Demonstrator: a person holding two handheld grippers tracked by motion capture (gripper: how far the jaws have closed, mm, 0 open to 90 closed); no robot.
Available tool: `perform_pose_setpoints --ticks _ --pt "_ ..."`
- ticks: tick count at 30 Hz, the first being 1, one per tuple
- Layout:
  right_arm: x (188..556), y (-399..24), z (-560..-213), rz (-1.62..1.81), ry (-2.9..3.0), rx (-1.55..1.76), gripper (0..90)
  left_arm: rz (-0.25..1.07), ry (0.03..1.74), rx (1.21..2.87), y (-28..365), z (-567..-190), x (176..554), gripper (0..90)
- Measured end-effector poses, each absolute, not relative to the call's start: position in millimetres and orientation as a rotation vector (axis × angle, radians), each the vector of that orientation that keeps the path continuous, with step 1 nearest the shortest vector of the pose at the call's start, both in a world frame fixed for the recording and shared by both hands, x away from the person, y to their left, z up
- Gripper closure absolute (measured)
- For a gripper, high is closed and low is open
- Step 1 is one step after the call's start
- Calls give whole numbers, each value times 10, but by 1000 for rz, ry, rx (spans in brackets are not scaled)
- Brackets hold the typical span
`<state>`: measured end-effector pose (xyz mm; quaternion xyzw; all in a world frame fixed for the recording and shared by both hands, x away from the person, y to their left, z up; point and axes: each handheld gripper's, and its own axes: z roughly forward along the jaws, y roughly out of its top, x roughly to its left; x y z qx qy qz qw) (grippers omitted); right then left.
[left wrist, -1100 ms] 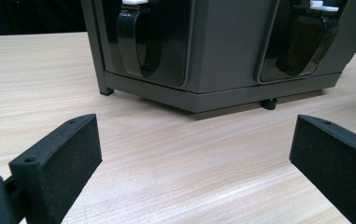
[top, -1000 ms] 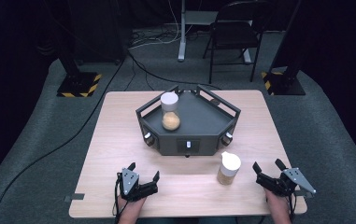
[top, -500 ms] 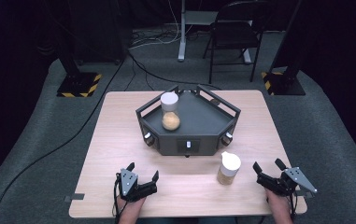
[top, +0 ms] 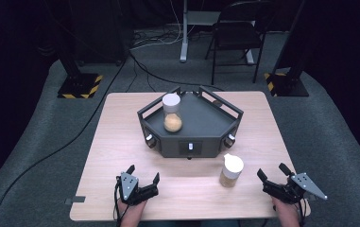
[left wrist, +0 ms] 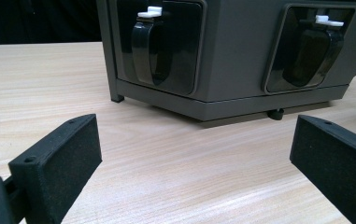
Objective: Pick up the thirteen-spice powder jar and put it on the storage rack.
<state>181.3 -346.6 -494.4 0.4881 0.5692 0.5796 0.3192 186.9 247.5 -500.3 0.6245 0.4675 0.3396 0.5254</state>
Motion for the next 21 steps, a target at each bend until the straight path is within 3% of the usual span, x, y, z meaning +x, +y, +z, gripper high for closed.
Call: perform_pose_setpoints --ticks 21 --pt "1697 -3368 -4716 1590 1582 1125 0 809 1109 1498 2486 -5006 1871 14"
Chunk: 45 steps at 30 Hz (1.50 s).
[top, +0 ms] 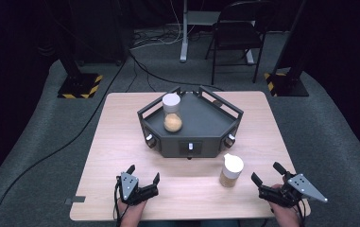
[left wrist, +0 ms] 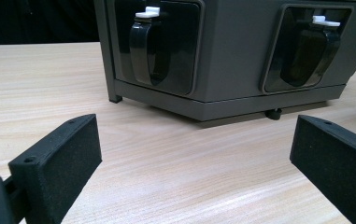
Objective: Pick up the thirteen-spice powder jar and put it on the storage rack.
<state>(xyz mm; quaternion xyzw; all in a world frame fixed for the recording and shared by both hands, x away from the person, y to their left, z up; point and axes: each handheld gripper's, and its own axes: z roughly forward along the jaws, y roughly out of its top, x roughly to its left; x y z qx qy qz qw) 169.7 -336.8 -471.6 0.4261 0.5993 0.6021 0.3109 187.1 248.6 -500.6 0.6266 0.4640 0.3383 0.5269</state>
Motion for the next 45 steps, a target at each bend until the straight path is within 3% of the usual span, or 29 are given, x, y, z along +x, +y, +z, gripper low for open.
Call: perform_pose_setpoints --ticks 45 --pt "1875 -3035 -4679 1578 1755 1039 2 821 1090 1494 2481 -5029 1848 14"
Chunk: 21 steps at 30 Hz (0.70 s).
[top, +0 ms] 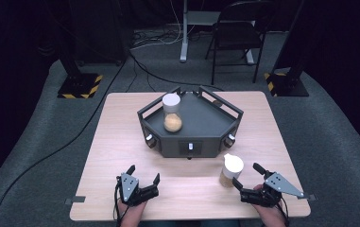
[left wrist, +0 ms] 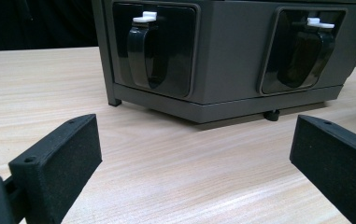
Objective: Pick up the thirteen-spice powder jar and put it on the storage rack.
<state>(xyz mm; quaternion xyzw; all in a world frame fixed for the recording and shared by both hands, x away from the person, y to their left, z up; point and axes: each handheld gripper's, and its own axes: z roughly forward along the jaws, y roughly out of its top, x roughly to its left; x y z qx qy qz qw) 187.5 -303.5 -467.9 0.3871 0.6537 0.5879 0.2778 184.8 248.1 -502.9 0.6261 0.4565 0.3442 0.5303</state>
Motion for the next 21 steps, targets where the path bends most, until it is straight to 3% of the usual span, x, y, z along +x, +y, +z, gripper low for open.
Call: perform_pose_setpoints --ticks 21 --pt "2066 -2899 -4684 1583 1800 1031 3 819 1089 1492 2487 -5032 1849 14"
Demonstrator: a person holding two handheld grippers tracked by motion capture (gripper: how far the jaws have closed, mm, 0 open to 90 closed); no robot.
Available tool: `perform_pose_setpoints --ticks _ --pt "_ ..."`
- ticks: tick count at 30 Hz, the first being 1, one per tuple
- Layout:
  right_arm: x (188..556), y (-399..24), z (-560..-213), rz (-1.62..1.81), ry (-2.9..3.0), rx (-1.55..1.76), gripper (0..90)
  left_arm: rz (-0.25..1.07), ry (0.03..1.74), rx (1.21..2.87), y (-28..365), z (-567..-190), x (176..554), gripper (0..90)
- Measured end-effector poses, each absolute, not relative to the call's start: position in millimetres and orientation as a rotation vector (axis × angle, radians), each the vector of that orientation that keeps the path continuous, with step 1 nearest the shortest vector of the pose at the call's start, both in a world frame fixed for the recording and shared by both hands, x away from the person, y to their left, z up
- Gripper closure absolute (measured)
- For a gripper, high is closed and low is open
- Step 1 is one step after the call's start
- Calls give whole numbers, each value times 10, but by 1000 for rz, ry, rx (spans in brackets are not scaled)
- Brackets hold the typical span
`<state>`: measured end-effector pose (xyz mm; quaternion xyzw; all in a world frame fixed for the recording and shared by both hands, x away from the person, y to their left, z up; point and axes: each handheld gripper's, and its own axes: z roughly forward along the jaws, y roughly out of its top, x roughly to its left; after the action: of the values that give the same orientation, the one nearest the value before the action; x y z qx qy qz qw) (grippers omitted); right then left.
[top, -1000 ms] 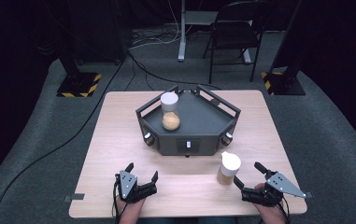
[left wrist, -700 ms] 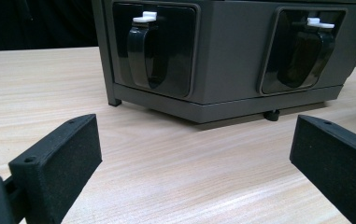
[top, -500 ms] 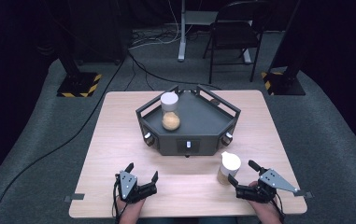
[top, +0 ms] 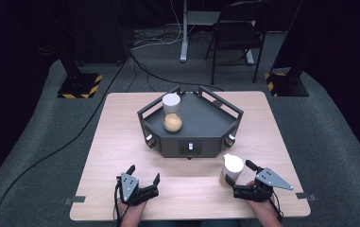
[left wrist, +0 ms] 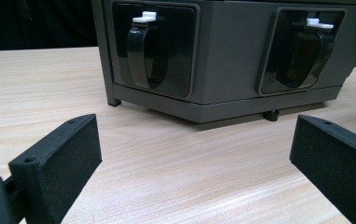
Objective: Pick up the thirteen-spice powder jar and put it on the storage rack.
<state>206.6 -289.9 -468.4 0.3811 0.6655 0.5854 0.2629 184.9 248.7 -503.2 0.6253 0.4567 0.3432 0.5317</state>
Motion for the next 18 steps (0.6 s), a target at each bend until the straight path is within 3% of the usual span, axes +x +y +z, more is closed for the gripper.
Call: perform_pose_setpoints --ticks 18 --pt "2178 -2848 -4663 1599 1806 1042 20 815 1092 1488 2497 -5033 1850 14"
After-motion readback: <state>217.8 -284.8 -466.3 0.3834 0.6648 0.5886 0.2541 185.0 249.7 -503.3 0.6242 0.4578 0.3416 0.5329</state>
